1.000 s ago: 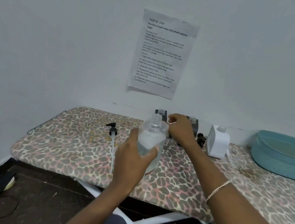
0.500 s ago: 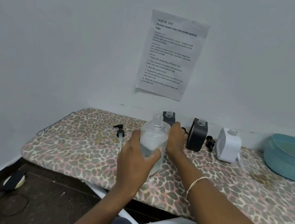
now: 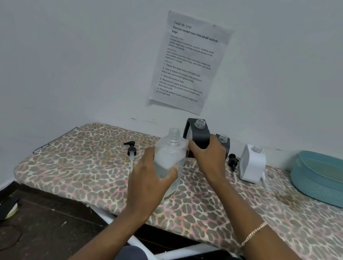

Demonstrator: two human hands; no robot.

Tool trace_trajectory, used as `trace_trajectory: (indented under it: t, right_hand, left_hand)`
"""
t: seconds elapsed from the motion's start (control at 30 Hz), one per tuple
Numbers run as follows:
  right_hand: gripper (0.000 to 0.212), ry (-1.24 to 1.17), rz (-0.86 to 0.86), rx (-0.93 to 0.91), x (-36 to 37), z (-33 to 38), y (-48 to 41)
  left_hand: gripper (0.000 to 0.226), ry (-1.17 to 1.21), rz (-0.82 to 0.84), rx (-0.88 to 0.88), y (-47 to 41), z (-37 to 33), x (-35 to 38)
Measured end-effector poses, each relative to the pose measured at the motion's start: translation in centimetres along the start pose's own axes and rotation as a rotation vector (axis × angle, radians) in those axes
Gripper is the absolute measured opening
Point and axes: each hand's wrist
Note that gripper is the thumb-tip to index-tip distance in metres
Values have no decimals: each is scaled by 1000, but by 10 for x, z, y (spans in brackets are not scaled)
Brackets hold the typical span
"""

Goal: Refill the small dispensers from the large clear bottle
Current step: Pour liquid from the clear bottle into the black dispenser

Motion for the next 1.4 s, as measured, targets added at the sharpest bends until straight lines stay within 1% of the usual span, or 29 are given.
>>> trace_trajectory:
  t: [0.1, 0.27, 0.47, 0.57, 0.7, 0.8, 0.83, 0.93, 1.2, 1.3, 1.4]
  right_hand:
    - [24, -74, -5, -27, -27, 3, 18]
    - [20, -68, 12, -31, -64, -11, 57]
    - [21, -87, -13, -44, -92, -30, 102]
    - [24, -73, -22, -45, -96, -37, 115]
    - [21, -58, -8, -59, -97, -39, 123]
    - [26, -54, -23, -43, -105, -49, 126]
    - [30, -42, -4, -43, -103, -49, 127]
    - [37, 20, 26, -71, -99, -49, 132]
    - [31, 3, 28, -65, -95, -49, 136]
    - [31, -31, 25, -59, -94, -50, 138]
    - [33, -32, 27, -58, -95, -49, 140]
  left_hand:
    - [63, 20, 0, 8, 1, 0, 1]
    - [68, 33, 26, 30, 2, 2, 5]
    - [77, 1, 41, 100, 4, 5, 7]
    - [78, -8, 58, 124, 7, 2, 6]
    - [77, -56, 84, 174, 13, -3, 7]
    - [80, -82, 136, 211, 19, -12, 16]
    - [80, -92, 137, 212, 21, -12, 15]
    - [79, -122, 119, 209, 23, -17, 14]
    - [77, -181, 104, 236, 26, -21, 10]
    - [77, -215, 85, 277, 25, -21, 10]
    - [83, -313, 65, 344, 26, -19, 10]
Point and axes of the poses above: each hand's wrist, its own y-axis away from the middle knuckle, its own x-axis out of the palm, z = x × y
